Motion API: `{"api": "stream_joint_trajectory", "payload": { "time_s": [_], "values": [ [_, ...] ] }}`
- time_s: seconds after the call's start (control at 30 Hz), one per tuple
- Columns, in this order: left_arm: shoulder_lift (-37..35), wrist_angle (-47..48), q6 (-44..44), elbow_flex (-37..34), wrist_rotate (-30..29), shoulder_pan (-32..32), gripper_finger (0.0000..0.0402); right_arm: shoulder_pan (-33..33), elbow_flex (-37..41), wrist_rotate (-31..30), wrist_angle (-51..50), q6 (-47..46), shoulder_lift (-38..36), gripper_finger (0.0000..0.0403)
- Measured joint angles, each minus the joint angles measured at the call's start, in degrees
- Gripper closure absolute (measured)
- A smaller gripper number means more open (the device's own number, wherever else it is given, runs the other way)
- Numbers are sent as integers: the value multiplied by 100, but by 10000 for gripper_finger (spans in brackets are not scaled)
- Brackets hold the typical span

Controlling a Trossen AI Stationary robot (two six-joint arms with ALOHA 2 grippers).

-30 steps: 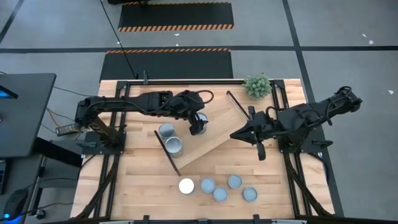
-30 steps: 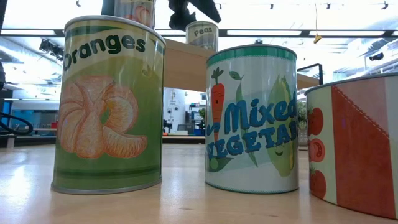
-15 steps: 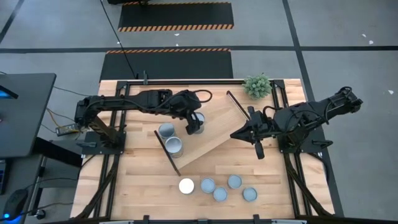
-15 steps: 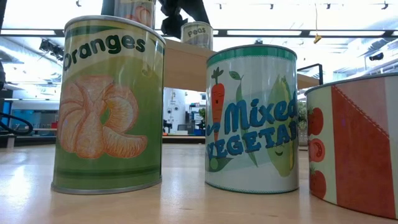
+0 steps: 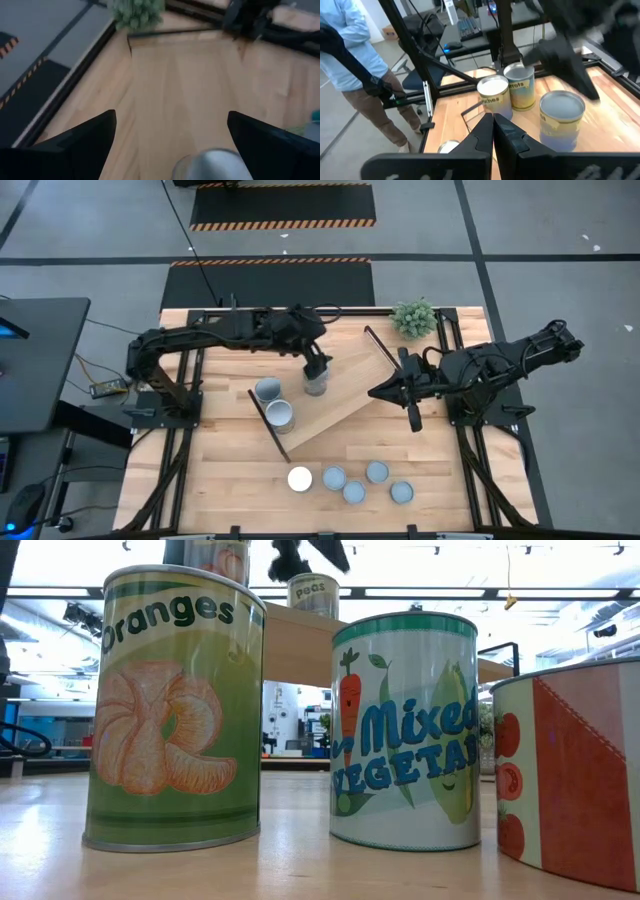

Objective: Pick and place cans onto a shelf
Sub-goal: Put the canned peas on the shelf

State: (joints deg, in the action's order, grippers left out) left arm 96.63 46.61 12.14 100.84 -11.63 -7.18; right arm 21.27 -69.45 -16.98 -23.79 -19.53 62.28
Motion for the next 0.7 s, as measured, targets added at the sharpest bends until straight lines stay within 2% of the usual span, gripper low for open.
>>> {"api": "stream_joint_trajectory", "payload": {
  "time_s": [0.2,0.43,0.7],
  "values": [
    [437,-181,259,71,662,-139,15,-48,0,5,125,15,46,385],
    [545,619,38,310,588,-133,15,-48,0,12,131,15,46,385],
    [530,1021,47,337,529,-167,15,-48,0,12,135,18,46,386]
  ]
}}
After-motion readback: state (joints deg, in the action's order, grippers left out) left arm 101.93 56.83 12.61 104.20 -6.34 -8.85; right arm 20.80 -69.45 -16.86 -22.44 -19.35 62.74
